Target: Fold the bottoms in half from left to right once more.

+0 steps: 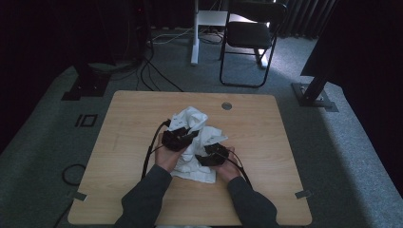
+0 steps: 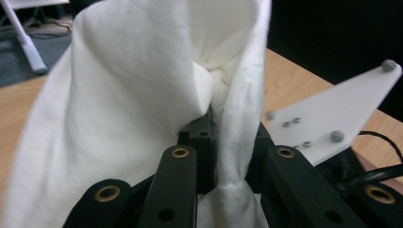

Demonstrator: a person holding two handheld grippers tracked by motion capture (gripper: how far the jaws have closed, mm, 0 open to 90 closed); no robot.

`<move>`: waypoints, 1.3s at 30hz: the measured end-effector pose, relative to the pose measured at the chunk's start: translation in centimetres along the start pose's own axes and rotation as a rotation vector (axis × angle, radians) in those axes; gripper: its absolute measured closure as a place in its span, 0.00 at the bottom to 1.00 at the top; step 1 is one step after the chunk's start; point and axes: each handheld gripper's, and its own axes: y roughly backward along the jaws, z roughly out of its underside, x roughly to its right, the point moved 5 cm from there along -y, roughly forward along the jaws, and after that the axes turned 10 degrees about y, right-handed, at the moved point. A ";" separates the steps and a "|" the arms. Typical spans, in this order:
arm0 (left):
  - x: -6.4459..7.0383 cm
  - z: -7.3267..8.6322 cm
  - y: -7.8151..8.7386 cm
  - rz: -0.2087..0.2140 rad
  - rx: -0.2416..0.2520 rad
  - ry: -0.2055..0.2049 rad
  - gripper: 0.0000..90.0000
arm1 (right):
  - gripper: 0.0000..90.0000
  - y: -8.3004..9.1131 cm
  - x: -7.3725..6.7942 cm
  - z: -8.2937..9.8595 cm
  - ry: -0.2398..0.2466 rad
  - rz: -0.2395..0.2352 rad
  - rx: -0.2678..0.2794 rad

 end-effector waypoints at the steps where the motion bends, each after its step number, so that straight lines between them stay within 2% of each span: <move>1: 0.0 0.0 0.0 0.000 0.000 0.000 0.90 | 0.44 0.0 0.0 0.0 0.000 0.000 0.000; 2: 0.1 0.8 -1.1 0.018 -0.016 0.016 0.90 | 0.44 0.5 0.3 0.3 -0.001 -0.046 0.023; 4: 0.2 1.7 -2.1 0.037 -0.035 0.038 0.89 | 0.44 2.0 1.2 0.8 -0.031 -0.048 0.060; 7: 0.7 3.6 -4.0 0.063 -0.081 0.044 0.89 | 0.42 4.7 3.1 2.0 -0.095 -0.010 0.090; 8: 0.9 4.2 -4.7 0.062 -0.103 0.034 0.89 | 0.41 5.7 3.8 2.3 -0.113 -0.002 0.100; 10: 1.3 5.4 -6.0 0.050 -0.134 0.024 0.89 | 0.44 7.0 4.9 2.5 -0.116 0.076 0.090; 12: 1.4 6.3 -6.9 0.039 -0.151 0.015 0.89 | 0.46 8.2 5.8 2.5 -0.140 0.111 0.099; 13: 1.4 6.4 -7.2 0.037 -0.156 0.019 0.89 | 0.46 8.9 6.2 2.4 -0.155 0.123 0.124; 14: 1.4 6.5 -7.3 0.035 -0.158 0.026 0.88 | 0.46 9.6 6.5 2.3 -0.169 0.126 0.155; 16: 1.5 6.4 -7.5 0.033 -0.163 0.023 0.88 | 0.46 10.7 6.4 1.7 -0.189 0.080 0.232; 18: 1.5 6.3 -7.5 0.036 -0.165 0.030 0.87 | 0.45 11.1 5.9 0.9 -0.169 0.064 0.283; 20: 1.5 6.2 -7.3 0.043 -0.167 0.036 0.86 | 0.46 10.7 5.3 -0.1 -0.156 0.035 0.312; 22: 1.6 6.0 -7.1 0.055 -0.169 0.038 0.82 | 0.50 9.4 5.1 -0.6 -0.148 0.029 0.246; 23: 1.6 6.0 -7.1 0.055 -0.169 0.038 0.79 | 0.53 8.2 5.2 -0.8 -0.131 0.051 0.184; 24: 1.7 5.9 -6.9 0.075 -0.176 0.046 0.75 | 0.61 7.5 5.4 -0.8 -0.128 0.062 0.156; 25: 1.8 5.7 -6.6 0.082 -0.177 0.048 0.72 | 0.70 6.7 5.7 -0.8 -0.143 0.064 0.135; 27: 2.0 5.1 -5.6 0.097 -0.160 0.047 0.68 | 0.82 5.7 6.6 -0.8 -0.184 0.069 0.117; 29: 2.1 3.6 -3.6 0.133 -0.109 0.066 0.66 | 0.87 4.9 7.3 -0.7 -0.182 0.093 0.092; 31: 1.8 2.0 -1.7 0.143 -0.039 0.067 0.64 | 0.86 4.5 7.8 -0.5 -0.190 0.101 0.074; 32: 1.1 0.8 -0.3 0.132 0.013 0.072 0.63 | 0.86 4.2 8.0 -0.4 -0.195 0.105 0.069; 34: -0.7 -0.6 1.3 0.075 0.068 0.082 0.64 | 0.85 3.8 8.4 0.0 -0.205 0.101 0.059; 36: -2.7 -1.3 1.8 0.026 0.078 0.118 0.67 | 0.85 3.5 8.6 0.3 -0.217 0.105 0.051; 38: -4.6 -1.2 1.6 -0.029 0.056 0.136 0.71 | 0.85 3.3 8.7 0.4 -0.228 0.105 0.049; 39: -5.2 -0.9 1.2 -0.056 0.033 0.129 0.73 | 0.85 3.2 8.8 0.4 -0.229 0.104 0.052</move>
